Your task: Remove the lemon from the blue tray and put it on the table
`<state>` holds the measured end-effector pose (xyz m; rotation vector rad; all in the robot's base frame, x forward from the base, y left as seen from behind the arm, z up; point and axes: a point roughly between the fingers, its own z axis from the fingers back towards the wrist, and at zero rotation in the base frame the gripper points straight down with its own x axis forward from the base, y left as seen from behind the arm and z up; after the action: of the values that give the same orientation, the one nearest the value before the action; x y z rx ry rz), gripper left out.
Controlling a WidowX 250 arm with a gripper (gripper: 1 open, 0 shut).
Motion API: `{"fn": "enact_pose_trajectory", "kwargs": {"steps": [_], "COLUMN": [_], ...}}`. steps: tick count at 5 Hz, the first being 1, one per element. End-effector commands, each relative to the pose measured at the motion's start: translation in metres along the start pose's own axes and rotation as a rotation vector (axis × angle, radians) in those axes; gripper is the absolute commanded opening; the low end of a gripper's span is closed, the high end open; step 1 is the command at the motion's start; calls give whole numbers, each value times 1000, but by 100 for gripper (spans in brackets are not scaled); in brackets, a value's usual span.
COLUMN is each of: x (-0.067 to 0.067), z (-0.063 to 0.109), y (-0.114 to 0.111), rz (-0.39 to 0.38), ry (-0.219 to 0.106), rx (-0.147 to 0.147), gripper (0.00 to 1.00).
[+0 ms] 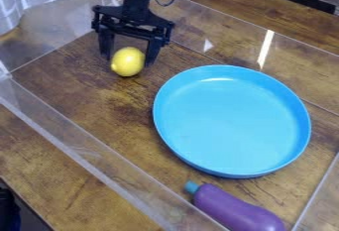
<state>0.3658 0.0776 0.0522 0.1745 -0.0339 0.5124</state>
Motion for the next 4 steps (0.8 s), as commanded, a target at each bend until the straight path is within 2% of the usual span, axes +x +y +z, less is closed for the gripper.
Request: {"fn": "enact_pose_trajectory", "kwargs": {"steps": [1, 2, 4], "x": [15, 21, 40], "z": [33, 36, 40], "y": [15, 19, 25], "rz": [4, -25, -23], "ry": [-83, -84, -74], "rx": [-47, -65, -91], "gripper": [100, 100, 100]}}
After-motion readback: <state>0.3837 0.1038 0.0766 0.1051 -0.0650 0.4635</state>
